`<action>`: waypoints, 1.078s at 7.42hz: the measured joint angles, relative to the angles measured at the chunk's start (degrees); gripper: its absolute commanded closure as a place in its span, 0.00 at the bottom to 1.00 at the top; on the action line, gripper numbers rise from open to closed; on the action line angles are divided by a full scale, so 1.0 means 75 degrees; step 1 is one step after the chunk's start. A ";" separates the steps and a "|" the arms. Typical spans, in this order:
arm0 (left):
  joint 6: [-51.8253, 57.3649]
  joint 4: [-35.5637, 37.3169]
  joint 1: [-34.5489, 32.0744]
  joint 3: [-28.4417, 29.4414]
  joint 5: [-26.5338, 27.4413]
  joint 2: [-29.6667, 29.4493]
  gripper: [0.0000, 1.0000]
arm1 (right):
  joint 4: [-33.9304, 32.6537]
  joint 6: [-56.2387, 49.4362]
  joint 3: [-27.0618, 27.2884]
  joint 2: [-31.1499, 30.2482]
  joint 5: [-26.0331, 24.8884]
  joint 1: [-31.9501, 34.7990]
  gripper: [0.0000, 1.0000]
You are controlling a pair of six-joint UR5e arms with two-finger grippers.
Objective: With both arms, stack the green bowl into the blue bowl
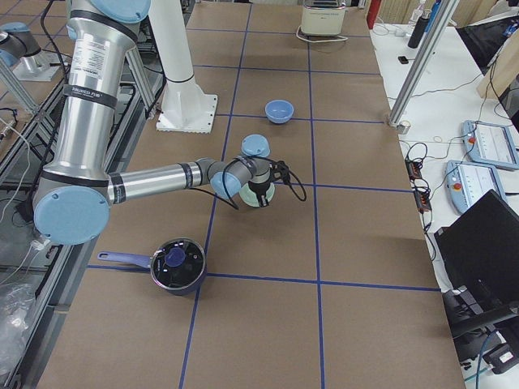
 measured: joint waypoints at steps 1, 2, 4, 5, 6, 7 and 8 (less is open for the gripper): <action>-0.0487 0.0272 0.0042 -0.0029 -0.0146 0.0008 0.02 | -0.0044 0.0114 0.0013 0.0299 0.0185 0.0107 1.00; -0.0974 0.0452 0.0197 -0.0128 -0.0204 0.0022 0.02 | -0.0255 0.0383 0.0034 0.0735 0.0323 0.0172 1.00; -0.1808 0.0558 0.0723 -0.0474 -0.0209 0.0040 0.02 | -0.1583 0.1044 0.0123 0.2181 0.0429 0.0192 1.00; -0.1940 0.0561 0.0891 -0.0576 -0.0206 0.0030 0.02 | -0.2344 0.1552 0.0189 0.3005 0.0430 0.0066 1.00; -0.1979 0.0550 0.0965 -0.0644 -0.0204 0.0034 0.02 | -0.2915 0.2197 0.0213 0.3771 0.0381 -0.0229 1.00; -0.1978 0.0526 0.0994 -0.0685 -0.0204 0.0044 0.02 | -0.3276 0.2925 0.0186 0.4424 0.0242 -0.0675 1.00; -0.1969 0.0505 0.1008 -0.0702 -0.0206 0.0053 0.02 | -0.3487 0.3583 0.0082 0.4929 -0.0066 -0.1181 1.00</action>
